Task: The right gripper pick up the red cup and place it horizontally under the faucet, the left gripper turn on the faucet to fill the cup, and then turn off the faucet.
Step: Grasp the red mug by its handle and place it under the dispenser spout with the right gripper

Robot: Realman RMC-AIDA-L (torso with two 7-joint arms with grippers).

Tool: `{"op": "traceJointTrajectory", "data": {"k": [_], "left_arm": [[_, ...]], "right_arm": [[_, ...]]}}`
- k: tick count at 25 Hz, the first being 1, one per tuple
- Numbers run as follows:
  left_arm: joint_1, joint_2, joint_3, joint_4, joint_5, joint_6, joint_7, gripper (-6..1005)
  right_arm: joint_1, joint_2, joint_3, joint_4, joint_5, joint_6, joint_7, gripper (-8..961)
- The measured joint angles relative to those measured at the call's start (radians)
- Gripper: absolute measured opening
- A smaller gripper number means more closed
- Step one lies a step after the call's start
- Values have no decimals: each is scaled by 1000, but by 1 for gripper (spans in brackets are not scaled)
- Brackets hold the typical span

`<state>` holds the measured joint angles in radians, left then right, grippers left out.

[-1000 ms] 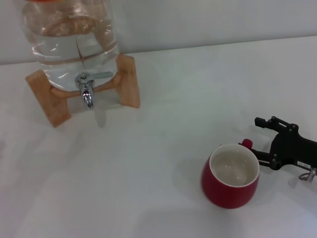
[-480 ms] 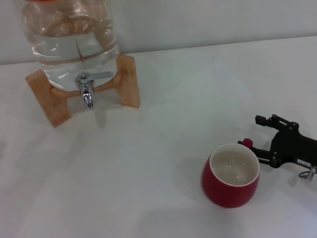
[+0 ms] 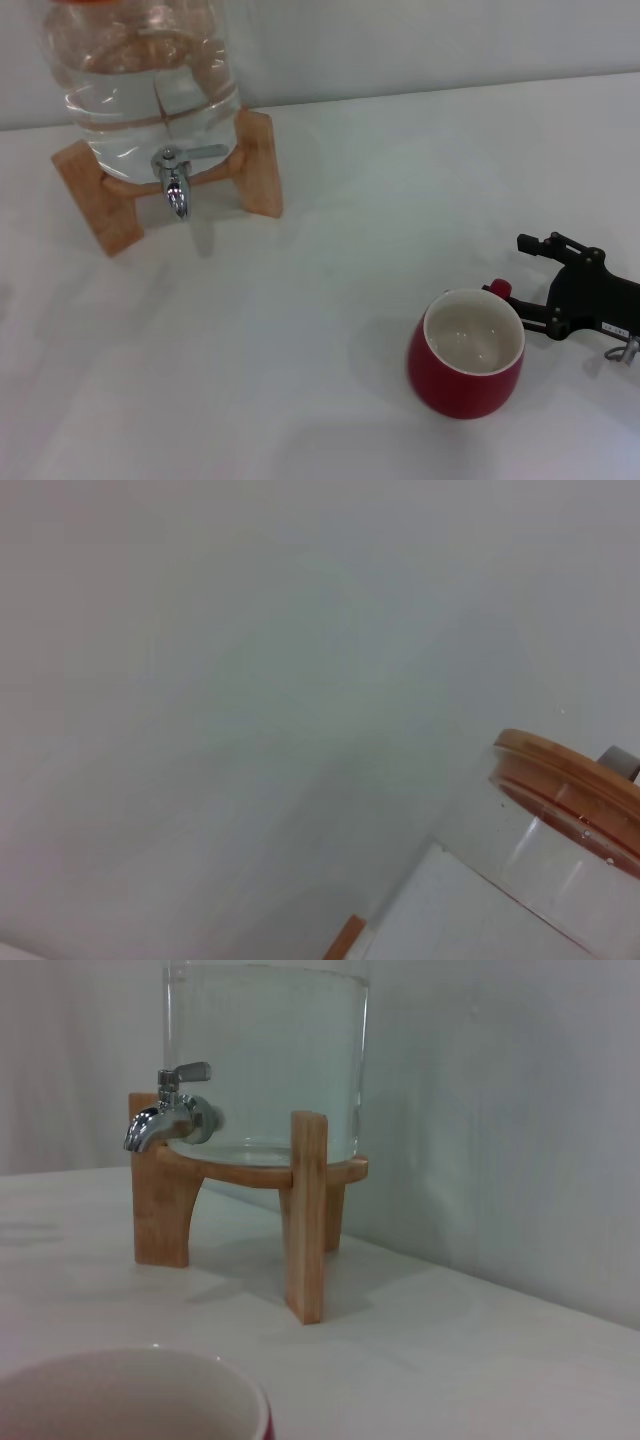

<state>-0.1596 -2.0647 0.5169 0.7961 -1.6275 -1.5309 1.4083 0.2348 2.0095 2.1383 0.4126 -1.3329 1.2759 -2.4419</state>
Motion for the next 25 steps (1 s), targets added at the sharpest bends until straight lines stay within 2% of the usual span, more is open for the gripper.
{"op": "traceJointTrajectory", "data": {"k": [21,25], "left_arm": [[3,-2,0,0,0,0,0,802],[2,-3,0,0,0,0,0,802]], "right_arm": [[-3,0,0,-13,0,24,-43,783],[-1,0,0,-14,0,25,-45,627]]}}
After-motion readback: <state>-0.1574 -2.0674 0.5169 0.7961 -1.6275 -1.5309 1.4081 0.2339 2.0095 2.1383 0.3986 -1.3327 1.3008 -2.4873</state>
